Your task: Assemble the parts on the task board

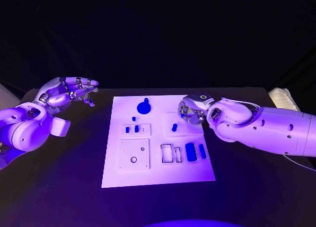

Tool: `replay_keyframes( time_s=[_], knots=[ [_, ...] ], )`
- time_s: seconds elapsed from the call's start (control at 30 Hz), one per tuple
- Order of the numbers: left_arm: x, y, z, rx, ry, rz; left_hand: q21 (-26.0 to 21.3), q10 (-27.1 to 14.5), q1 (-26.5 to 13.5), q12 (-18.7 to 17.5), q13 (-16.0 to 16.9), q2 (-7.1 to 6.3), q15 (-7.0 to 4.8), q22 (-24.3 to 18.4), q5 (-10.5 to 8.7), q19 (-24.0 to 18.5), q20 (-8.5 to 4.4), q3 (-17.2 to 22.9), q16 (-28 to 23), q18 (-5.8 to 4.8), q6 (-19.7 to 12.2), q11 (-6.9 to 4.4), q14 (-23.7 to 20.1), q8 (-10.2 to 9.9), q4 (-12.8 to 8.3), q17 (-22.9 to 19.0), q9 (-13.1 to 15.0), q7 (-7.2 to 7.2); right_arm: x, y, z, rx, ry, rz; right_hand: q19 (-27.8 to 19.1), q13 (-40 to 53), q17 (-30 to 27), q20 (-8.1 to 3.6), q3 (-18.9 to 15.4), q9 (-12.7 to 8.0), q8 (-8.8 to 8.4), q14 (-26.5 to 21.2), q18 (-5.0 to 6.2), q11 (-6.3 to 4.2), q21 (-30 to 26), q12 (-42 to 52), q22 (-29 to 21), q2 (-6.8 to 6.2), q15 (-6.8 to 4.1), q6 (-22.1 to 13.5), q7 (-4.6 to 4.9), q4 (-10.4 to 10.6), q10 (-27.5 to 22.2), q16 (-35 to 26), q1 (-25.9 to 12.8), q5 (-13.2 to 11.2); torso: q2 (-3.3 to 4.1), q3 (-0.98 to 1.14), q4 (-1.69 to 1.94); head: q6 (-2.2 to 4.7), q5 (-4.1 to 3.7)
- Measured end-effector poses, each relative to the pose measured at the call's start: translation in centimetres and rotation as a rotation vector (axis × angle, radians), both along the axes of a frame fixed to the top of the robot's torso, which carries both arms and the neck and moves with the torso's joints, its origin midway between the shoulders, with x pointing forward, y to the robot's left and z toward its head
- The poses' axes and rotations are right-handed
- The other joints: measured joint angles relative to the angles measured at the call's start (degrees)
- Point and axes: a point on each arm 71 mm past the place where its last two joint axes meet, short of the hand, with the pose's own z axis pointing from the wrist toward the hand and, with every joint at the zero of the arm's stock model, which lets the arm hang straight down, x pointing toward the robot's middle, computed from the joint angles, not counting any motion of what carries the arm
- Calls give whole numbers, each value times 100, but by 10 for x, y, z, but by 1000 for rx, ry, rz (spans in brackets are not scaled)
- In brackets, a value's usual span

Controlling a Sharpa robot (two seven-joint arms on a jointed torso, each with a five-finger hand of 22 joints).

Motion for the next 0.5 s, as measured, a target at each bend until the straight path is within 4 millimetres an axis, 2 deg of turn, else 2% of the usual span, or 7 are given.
replay_keyframes(
  time_s=[0.2, 0.5],
  knots=[
    [1, 2, 0, 3, 1, 7, 0, 0, 0, 0, 0, 0, 0, 0, 0, 0, 0, 0, 0, 0, 0, 0, 0, 0, 0, 0, -1, 0, -3, 0, 4, 19, -19, -2, 0, 0, 0, 0, 21, 12, 23, 0, 0, 0, 5, 24, 13, 15, 0, 0, -3, -22, 0, 21, 16, 0, -3, -1, 1, 4, -3],
    [3, 4, -1, 6, 2, 16, 0, 0, 0, -21, -6, 0, 0, 1, 0, 0, 0, 0, 0, -1, 0, 0, 0, -1, 0, 0, -1, 0, -6, -3, 24, 75, -69, 0, 0, 11, 0, 0, 15, 17, 22, 0, 0, 0, 54, 25, 54, 22, 0, 16, 13, -29, 0, 21, 23, -4, -7, 0, 1, 14, -21]
  ],
)
